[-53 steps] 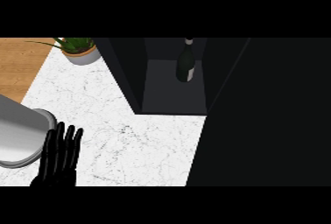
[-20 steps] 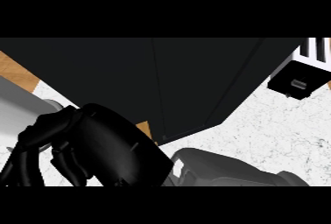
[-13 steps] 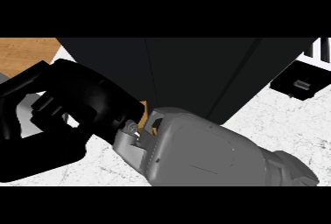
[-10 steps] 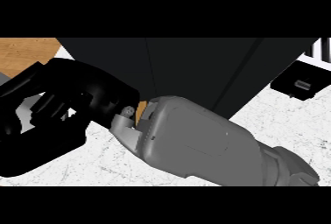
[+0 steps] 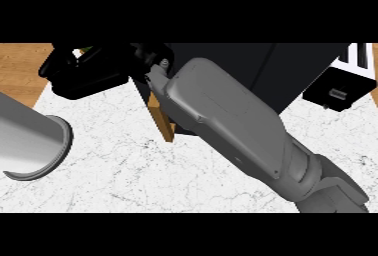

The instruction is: Pick up the wine, place it into the cabinet and close the cabinet

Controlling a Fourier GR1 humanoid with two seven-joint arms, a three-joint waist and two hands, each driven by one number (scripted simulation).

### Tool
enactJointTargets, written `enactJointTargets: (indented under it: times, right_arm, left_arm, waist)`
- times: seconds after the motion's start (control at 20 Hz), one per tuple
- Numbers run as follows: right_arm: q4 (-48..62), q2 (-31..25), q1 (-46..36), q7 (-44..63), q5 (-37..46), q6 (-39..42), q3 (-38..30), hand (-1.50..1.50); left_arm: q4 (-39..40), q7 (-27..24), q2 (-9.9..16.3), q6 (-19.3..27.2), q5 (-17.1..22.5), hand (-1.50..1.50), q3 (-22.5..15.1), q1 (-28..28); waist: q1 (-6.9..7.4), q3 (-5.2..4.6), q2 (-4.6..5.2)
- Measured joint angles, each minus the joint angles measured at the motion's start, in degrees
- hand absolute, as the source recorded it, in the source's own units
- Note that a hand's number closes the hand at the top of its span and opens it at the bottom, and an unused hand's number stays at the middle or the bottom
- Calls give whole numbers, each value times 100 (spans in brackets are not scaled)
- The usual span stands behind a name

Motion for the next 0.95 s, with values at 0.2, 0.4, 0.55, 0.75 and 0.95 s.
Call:
enactJointTargets:
  times: [0.2,0.4,0.55,0.75,0.95]
  right_arm:
    - [349,2,2,-441,98,279,-36,150]
    - [492,2,54,-805,166,445,-3,150]
    - [549,3,95,-1054,180,618,-8,150]
    - [577,2,148,-1285,109,753,-42,150]
    - [606,4,112,-1439,44,863,15,150]
  left_arm:
    - [-4,85,39,-91,82,-150,170,63]
    - [-124,153,26,-100,90,-150,139,37]
    - [-232,228,21,-98,155,-150,92,-21]
    - [-365,294,-5,-49,188,-150,12,-75]
    - [-478,409,-19,21,229,-150,-139,-180]
  waist:
    - [20,-43,-98]
    - [26,-75,-165]
    - [14,-110,-186]
    - [6,-153,-195]
    - [-63,-192,-178]
